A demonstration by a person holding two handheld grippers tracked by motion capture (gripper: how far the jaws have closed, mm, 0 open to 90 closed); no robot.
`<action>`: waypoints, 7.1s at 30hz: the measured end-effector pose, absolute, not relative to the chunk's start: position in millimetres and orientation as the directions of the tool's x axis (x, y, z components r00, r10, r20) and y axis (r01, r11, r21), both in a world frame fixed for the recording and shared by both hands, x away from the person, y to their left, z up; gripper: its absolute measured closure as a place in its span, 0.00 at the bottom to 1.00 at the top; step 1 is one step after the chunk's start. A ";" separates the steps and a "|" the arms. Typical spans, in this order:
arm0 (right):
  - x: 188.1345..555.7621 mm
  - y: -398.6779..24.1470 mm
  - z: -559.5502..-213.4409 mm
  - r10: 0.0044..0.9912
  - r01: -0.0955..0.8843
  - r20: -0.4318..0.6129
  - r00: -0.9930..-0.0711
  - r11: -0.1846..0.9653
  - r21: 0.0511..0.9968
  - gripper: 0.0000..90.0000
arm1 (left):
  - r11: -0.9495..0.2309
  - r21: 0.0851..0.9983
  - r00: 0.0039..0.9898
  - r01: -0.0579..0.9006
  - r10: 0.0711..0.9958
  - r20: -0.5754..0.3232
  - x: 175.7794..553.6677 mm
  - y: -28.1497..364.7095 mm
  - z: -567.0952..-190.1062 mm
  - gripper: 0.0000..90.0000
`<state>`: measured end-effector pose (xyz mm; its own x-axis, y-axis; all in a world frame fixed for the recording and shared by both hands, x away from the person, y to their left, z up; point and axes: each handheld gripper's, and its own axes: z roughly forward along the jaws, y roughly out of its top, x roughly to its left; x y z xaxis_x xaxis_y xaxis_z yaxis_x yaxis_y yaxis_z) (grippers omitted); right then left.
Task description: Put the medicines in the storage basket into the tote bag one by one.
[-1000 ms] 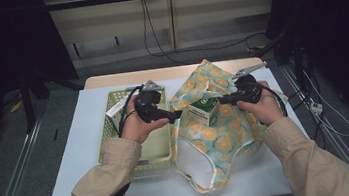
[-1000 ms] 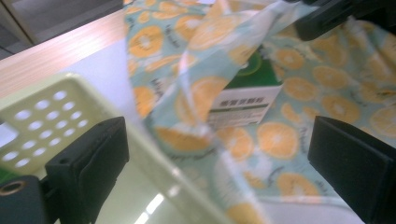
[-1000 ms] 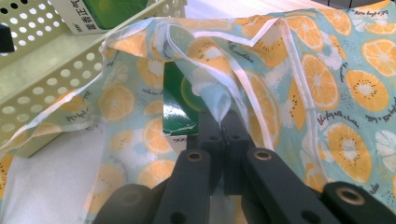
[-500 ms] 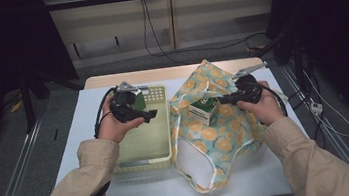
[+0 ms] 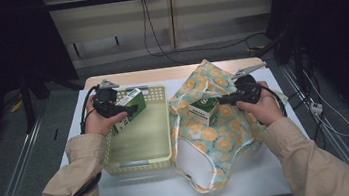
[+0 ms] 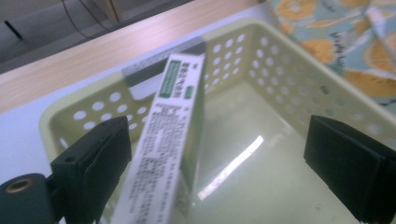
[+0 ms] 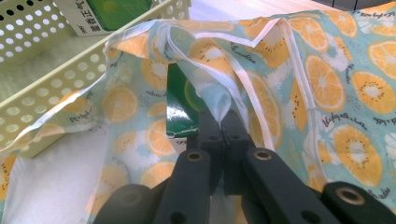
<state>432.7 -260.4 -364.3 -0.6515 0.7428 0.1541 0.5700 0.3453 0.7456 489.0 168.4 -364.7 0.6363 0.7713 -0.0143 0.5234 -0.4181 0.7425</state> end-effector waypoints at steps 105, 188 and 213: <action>429.7 -275.8 -332.9 0.768 0.545 0.122 -0.629 0.324 0.773 1.00 | -0.571 0.678 0.836 0.463 0.534 -0.122 423.9 -67.2 -383.6 0.70; 449.3 -265.5 -370.8 0.792 0.604 0.152 -0.592 0.310 0.734 1.00 | -0.592 0.718 0.927 0.367 0.294 -0.233 324.5 -46.0 -421.6 0.09; 444.9 -272.1 -363.6 0.783 0.591 0.156 -0.603 0.306 0.747 1.00 | -0.677 0.623 0.912 0.392 0.377 -0.164 342.2 -41.6 -436.0 1.00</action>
